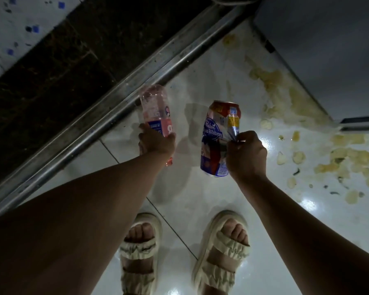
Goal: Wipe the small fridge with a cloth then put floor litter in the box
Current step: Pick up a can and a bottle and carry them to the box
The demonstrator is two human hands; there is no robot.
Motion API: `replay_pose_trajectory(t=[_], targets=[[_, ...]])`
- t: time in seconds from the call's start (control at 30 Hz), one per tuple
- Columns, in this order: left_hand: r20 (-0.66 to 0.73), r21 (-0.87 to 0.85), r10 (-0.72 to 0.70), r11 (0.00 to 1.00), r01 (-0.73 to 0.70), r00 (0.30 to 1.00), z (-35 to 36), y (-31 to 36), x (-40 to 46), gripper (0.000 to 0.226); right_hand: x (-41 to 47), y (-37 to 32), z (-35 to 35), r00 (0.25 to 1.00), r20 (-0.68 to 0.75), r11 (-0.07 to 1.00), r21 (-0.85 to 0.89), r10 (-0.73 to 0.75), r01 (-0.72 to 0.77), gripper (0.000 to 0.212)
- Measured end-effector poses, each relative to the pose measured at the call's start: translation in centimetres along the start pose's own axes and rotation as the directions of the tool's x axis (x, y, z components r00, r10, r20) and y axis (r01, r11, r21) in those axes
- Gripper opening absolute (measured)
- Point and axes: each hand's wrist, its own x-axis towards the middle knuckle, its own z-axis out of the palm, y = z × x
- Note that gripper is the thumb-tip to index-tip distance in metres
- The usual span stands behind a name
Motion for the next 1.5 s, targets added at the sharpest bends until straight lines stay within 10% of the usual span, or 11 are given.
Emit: replay_pose_trajectory(t=[0.83,1.5], targets=[[0.172,0.078,0.338,0.932,-0.355,0.925,-27.2,12.1,-29.2,0.074,-20.8,-15.5,-28.0,0.969,-0.195,0.984,0.127,0.152,-0.129,0.020],[0.418,0.130,0.690,0.598,-0.791,0.591,-38.5,16.4,-59.3,0.060,-48.8,-11.3,-49.3,0.736,-0.445,0.803,0.553,0.510,-0.222,0.018]])
